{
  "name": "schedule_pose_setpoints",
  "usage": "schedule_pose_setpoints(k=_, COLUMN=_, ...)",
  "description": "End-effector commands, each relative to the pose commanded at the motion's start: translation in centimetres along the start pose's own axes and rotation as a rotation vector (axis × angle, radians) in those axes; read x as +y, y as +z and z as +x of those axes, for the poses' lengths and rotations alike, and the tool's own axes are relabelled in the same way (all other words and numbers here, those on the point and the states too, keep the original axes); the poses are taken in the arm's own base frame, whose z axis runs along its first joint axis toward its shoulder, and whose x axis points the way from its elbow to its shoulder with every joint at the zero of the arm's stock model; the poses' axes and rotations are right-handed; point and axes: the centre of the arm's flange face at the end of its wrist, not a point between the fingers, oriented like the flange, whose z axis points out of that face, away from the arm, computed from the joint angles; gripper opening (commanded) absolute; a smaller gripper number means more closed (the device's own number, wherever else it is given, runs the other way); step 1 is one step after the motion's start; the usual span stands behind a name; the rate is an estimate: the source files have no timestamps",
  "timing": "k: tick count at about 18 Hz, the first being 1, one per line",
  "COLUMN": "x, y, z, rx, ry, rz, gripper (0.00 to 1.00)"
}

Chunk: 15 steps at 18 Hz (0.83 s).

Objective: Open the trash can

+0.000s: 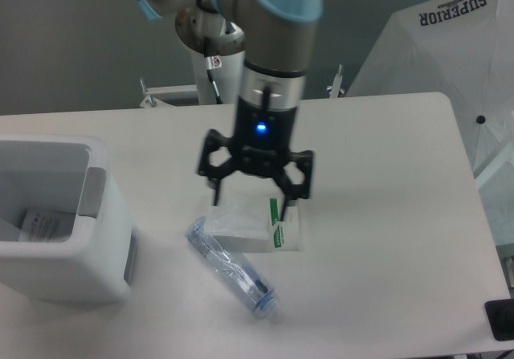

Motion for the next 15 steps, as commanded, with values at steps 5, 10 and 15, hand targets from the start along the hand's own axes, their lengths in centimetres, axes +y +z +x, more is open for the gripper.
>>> schedule_pose_setpoints(k=5, x=2.5, y=0.2, z=-3.8, rx=-0.033, ry=0.067, rz=-0.034, gripper=1.00)
schedule_pose_setpoints(k=10, x=7.2, y=2.8, z=-6.6, rx=-0.114, ry=0.179, rz=-0.262, gripper=1.00)
schedule_pose_setpoints(k=15, x=9.5, y=5.9, z=-7.6, rx=-0.115, ry=0.224, rz=-0.399, gripper=1.00)
